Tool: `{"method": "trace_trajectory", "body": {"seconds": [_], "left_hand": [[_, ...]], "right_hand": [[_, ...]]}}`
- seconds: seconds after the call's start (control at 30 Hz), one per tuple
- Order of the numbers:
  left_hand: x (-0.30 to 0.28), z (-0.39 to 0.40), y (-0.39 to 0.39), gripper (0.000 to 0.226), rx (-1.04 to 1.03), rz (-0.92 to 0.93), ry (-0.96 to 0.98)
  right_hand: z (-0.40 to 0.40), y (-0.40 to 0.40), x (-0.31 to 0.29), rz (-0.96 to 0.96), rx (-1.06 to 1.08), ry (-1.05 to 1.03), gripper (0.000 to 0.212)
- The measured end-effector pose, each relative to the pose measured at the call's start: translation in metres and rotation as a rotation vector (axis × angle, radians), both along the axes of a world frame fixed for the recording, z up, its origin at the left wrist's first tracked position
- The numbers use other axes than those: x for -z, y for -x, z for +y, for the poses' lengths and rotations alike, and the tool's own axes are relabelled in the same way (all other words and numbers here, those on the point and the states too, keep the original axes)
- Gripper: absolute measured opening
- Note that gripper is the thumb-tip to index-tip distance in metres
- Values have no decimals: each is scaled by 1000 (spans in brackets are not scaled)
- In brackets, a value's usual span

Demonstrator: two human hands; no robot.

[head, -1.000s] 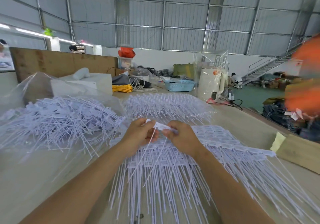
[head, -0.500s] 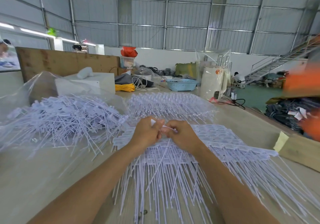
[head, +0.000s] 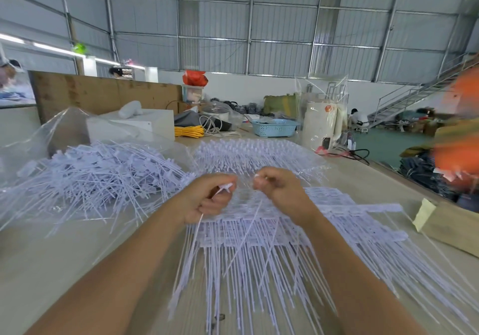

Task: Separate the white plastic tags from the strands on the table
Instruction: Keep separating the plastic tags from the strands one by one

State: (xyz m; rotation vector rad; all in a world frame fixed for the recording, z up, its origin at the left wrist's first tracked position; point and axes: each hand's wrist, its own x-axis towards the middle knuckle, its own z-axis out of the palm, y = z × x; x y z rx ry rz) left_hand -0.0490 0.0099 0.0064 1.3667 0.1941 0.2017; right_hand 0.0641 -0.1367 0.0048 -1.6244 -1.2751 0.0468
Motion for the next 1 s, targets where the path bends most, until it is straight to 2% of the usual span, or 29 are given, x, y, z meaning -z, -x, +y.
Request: {"method": "trace_trajectory", "body": {"seconds": [0.1, 0.2, 0.3, 0.37, 0.43, 0.5, 0.57, 0.63, 0.7, 0.8, 0.9, 1.0], "left_hand": [[1, 3, -8, 30, -192, -155, 173], [12, -5, -18, 29, -307, -148, 99], [16, -16, -21, 63, -229, -80, 46], [16, -22, -21, 77, -126, -77, -16], [16, -27, -20, 69, -77, -70, -43], [17, -27, -22, 50, -125, -49, -78], [18, -25, -22, 33, -194, -34, -74], [19, -24, -21, 27, -250, -23, -65], [20, -24, -22, 30, -277, -43, -52], [20, -24, -25, 38, -287, -70, -47], [22, -24, -26, 36, -281, -91, -116], [23, -27, -24, 30, -267, -136, -195]], "right_hand": [[-15, -9, -6, 140, 46, -203, 26], [-9, -1, -8, 149, 59, -251, 23], [12, 15, -1, -19, 106, -159, 10], [23, 22, 5, -88, 210, -109, 11], [26, 23, 10, -147, 266, -69, 15], [21, 19, 12, -171, 210, -24, 22], [13, 13, 12, -75, 97, 29, 39], [6, 6, 11, 89, 24, 78, 45], [1, -4, 12, 102, 43, 137, 39], [-1, -13, 14, -33, 73, 218, 22], [0, -14, 15, -47, 89, 169, 28], [0, -14, 13, -32, 80, 92, 16]]}}
